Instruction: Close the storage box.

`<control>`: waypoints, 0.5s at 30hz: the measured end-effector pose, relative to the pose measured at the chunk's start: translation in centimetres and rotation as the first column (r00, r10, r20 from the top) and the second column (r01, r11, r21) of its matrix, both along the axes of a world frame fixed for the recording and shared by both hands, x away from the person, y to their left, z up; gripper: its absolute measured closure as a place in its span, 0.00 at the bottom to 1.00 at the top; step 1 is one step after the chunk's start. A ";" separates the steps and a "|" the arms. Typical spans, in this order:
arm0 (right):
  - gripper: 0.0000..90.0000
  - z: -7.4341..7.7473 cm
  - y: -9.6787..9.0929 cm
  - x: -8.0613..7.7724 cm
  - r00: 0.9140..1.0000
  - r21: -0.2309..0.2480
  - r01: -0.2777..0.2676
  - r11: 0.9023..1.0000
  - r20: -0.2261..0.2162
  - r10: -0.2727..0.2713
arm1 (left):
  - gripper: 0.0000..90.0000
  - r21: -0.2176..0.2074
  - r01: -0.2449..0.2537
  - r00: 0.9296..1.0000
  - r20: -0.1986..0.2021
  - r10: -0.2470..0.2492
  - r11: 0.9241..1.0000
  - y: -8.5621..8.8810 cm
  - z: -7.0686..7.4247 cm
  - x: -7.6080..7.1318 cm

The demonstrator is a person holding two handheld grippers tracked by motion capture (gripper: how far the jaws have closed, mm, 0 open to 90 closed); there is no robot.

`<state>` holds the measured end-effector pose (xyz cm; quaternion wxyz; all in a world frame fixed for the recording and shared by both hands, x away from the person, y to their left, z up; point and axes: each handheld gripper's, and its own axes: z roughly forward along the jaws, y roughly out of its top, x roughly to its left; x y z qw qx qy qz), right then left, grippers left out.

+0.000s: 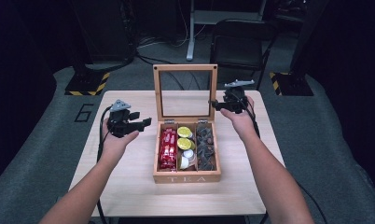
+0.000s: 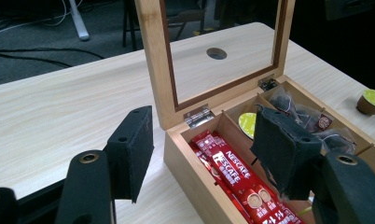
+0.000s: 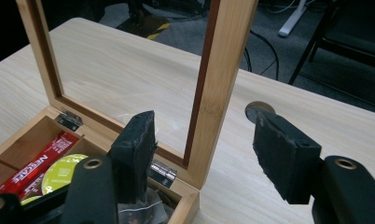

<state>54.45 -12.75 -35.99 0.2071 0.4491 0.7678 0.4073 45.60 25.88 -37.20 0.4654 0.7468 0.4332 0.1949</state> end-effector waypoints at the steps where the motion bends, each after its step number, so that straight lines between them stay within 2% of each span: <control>1: 0.43 -0.2 0.1 0.1 1.000 -0.001 0.007 1.000 -0.006 -0.007 | 0.43 0.002 0.001 1.000 -0.001 -0.001 1.000 0.1 0.0 0.0; 12: 0.42 -1.0 0.7 1.7 1.000 -0.001 0.019 1.000 -0.017 -0.019 | 0.43 -0.010 -0.022 1.000 0.011 0.022 1.000 1.0 0.1 -0.9; 15: 0.42 -1.3 0.9 2.0 1.000 -0.003 0.016 1.000 -0.022 -0.016 | 0.43 -0.021 -0.033 0.999 -0.002 0.033 0.999 1.5 0.0 -1.1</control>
